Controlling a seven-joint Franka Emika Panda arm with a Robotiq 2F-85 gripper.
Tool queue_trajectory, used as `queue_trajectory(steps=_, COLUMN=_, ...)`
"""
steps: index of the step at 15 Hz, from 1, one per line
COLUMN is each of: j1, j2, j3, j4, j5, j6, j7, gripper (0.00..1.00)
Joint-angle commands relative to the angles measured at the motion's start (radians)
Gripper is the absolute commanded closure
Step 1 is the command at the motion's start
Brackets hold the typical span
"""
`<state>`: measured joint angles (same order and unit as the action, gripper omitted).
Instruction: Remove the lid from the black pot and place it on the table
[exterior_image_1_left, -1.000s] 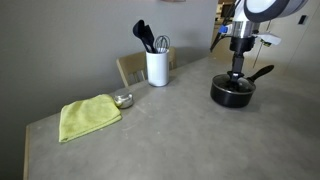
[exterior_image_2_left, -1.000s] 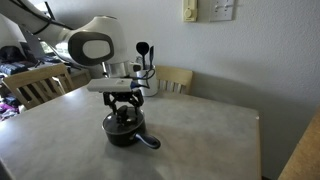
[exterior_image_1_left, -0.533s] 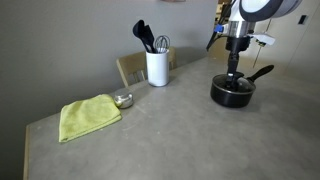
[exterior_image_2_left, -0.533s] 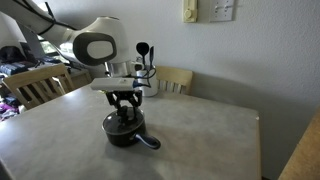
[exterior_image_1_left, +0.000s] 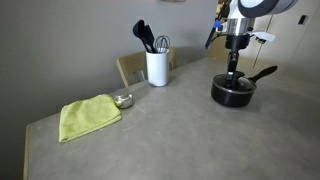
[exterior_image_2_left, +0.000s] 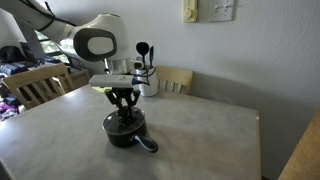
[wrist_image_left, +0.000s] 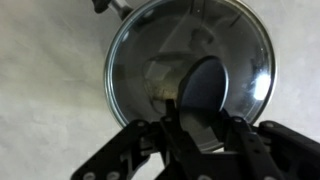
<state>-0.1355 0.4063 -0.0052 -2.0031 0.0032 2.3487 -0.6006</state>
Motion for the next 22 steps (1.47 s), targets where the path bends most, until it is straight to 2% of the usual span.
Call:
queue_trajectory(steps=1, j1=-0.001, j2=-0.040, j3=0.002, j4=0.017, j5=-0.034, j6=-0.116, j7=0.025, gripper=0.88)
queue_trajectory(steps=6, j1=0.029, j2=-0.092, j3=0.000, j4=0.038, j5=-0.095, j6=-0.224, j7=0.102, gripper=0.88)
queue_trajectory(steps=12, j1=0.079, j2=-0.106, j3=0.037, j4=0.090, j5=-0.063, j6=-0.292, j7=0.153, gripper=0.88)
queue_trajectory(steps=16, j1=0.100, j2=-0.048, j3=0.077, j4=0.140, j5=-0.010, j6=-0.260, j7=0.141, gripper=0.88)
queue_trajectory(steps=22, j1=0.097, j2=0.112, j3=0.082, j4=0.261, j5=-0.011, j6=-0.163, j7=0.140, gripper=0.88)
